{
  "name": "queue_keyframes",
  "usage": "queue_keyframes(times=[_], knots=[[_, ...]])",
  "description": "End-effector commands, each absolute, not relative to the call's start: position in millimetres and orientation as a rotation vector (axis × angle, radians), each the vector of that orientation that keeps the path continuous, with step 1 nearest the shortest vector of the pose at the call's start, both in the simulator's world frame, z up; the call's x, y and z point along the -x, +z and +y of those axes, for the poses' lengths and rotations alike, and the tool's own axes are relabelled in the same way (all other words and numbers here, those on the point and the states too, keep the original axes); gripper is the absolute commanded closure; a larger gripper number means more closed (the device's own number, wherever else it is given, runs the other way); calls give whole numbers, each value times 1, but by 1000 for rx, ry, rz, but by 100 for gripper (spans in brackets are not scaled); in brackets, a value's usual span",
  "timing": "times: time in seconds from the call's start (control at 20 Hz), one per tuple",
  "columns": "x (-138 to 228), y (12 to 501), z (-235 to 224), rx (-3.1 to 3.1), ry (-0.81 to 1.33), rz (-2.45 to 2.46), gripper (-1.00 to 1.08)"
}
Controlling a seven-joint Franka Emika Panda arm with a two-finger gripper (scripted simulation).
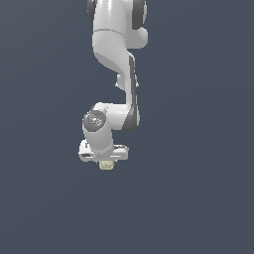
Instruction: Pick up the object and move it to a goal position.
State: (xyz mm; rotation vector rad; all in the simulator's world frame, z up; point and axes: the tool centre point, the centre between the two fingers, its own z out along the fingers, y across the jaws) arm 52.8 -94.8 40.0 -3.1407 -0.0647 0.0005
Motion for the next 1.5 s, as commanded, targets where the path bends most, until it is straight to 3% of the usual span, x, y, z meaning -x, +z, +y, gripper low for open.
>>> queue_keyframes(times=[0.0,0.5,1.45], knots=[[-53,40,-95,3141,0,-64,108],[-61,67,-63,3141,0,-64,108],[-103,204,99,3142,0,-64,108]])
